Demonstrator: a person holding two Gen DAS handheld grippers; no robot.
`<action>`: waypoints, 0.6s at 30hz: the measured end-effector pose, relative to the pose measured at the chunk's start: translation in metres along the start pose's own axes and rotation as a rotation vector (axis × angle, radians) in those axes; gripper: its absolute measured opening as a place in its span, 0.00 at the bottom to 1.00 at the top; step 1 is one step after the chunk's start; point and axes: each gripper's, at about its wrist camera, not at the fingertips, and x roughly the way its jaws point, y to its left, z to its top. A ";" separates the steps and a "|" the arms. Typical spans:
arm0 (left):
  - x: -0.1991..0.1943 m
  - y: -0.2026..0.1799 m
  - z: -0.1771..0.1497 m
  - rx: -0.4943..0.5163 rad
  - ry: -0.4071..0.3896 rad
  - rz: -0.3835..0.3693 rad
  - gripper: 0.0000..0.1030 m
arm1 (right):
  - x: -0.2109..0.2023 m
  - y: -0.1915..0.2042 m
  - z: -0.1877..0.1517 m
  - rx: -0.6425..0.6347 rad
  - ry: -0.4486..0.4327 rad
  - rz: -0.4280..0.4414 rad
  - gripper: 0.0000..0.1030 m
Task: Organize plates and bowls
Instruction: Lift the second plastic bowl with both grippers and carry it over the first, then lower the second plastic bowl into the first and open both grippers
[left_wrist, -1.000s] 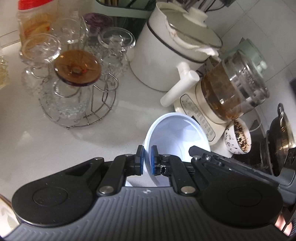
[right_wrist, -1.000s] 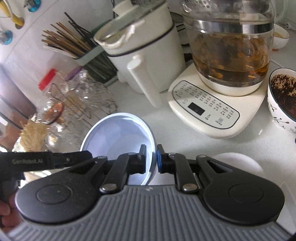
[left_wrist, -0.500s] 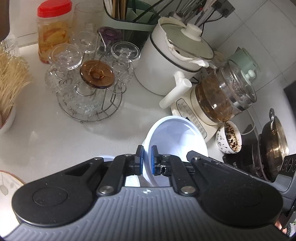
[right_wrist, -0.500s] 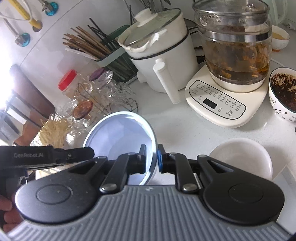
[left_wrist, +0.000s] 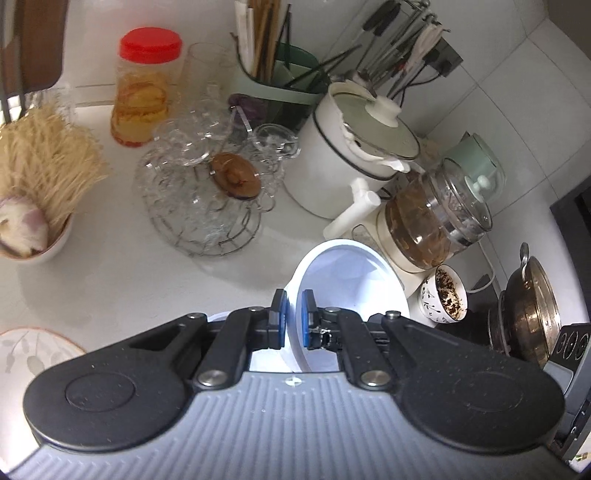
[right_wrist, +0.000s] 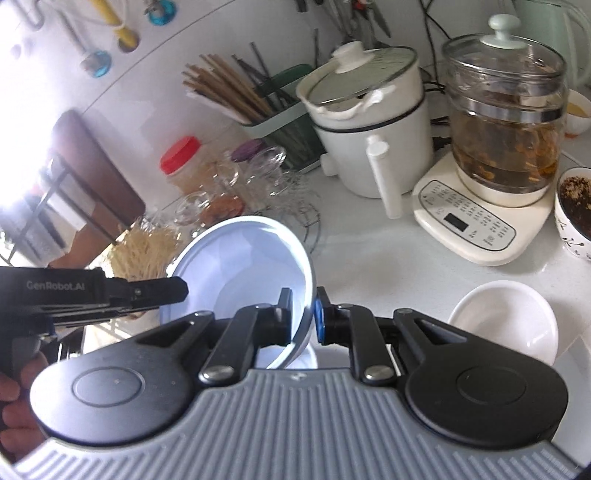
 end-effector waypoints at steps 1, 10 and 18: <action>-0.002 0.003 -0.002 -0.003 -0.001 0.003 0.09 | 0.000 0.003 -0.001 -0.005 0.002 0.000 0.15; -0.013 0.028 -0.022 -0.027 -0.014 0.039 0.09 | 0.013 0.024 -0.011 -0.058 0.050 0.013 0.16; -0.004 0.052 -0.035 -0.087 0.016 0.071 0.09 | 0.034 0.035 -0.021 -0.104 0.127 0.004 0.16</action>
